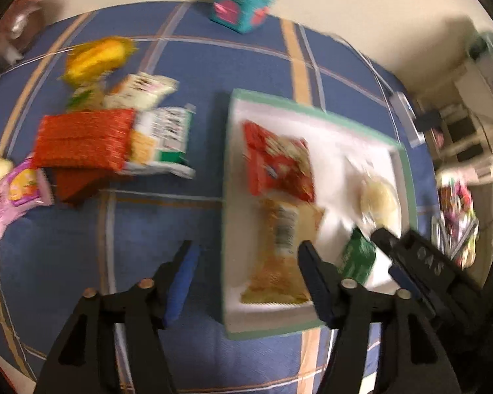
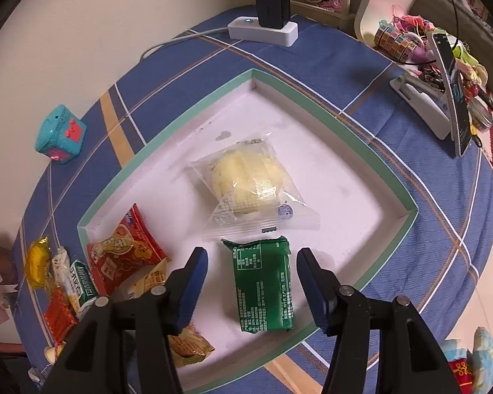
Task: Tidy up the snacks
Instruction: 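Move the left tool to the pink Swiss roll pack and lower it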
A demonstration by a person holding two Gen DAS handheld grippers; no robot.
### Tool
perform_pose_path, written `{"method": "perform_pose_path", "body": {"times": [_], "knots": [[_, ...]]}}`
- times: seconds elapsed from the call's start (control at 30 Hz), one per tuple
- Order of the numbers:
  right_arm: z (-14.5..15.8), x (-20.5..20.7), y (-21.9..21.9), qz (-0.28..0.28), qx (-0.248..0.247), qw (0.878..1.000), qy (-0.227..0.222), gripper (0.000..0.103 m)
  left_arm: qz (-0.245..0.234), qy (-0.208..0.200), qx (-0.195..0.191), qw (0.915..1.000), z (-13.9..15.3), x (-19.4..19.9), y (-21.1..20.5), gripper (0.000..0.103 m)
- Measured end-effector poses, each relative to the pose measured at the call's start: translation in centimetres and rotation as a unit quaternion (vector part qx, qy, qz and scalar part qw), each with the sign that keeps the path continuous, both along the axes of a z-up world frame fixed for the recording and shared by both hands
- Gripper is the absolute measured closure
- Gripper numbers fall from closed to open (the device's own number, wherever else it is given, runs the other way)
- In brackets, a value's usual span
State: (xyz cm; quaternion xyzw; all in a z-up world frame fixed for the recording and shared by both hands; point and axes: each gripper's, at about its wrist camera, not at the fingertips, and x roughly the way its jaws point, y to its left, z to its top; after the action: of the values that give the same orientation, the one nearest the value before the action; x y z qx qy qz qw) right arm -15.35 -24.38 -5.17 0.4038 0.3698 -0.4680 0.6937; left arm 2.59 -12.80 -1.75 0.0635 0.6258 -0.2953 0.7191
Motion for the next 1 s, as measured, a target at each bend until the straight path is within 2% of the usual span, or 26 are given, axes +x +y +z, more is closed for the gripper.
{"method": "perform_pose_path", "body": {"times": [0.17, 0.33, 0.47, 0.67, 0.7, 0.8, 0.87, 1.0], "knots": [[0.4, 1.0, 0.7, 0.019, -0.011, 1.000, 0.000, 0.042, 0.058, -0.032, 0.010, 0.9977, 0.9, 2.8, 3.1, 0.033], [1.3, 3.5, 3.0, 0.072, -0.041, 0.997, 0.007, 0.039, 0.105, -0.071, 0.045, 0.9909, 1.4, 5.7, 6.8, 0.031], [1.9, 5.9, 5.7, 0.129, -0.070, 0.989, 0.016, 0.039, 0.138, -0.088, 0.072, 0.9838, 1.2, 7.4, 9.7, 0.030], [2.0, 9.4, 9.2, 0.216, -0.085, 0.973, 0.014, 0.037, 0.184, -0.081, 0.104, 0.9741, -0.1, 9.2, 13.1, 0.029], [2.0, 9.8, 9.8, 0.230, -0.084, 0.969, 0.011, 0.035, 0.190, -0.079, 0.106, 0.9728, -0.2, 9.4, 13.7, 0.026], [1.6, 11.0, 11.0, 0.266, -0.069, 0.961, -0.012, 0.018, 0.208, -0.078, 0.109, 0.9689, -0.4, 9.9, 14.9, 0.008], [1.2, 11.6, 11.5, 0.278, -0.060, 0.958, -0.022, 0.001, 0.217, -0.079, 0.112, 0.9665, -0.4, 10.1, 15.5, 0.007], [0.7, 12.1, 12.1, 0.283, -0.065, 0.957, -0.020, 0.000, 0.236, -0.072, 0.109, 0.9631, -0.7, 10.7, 16.9, 0.006]]}}
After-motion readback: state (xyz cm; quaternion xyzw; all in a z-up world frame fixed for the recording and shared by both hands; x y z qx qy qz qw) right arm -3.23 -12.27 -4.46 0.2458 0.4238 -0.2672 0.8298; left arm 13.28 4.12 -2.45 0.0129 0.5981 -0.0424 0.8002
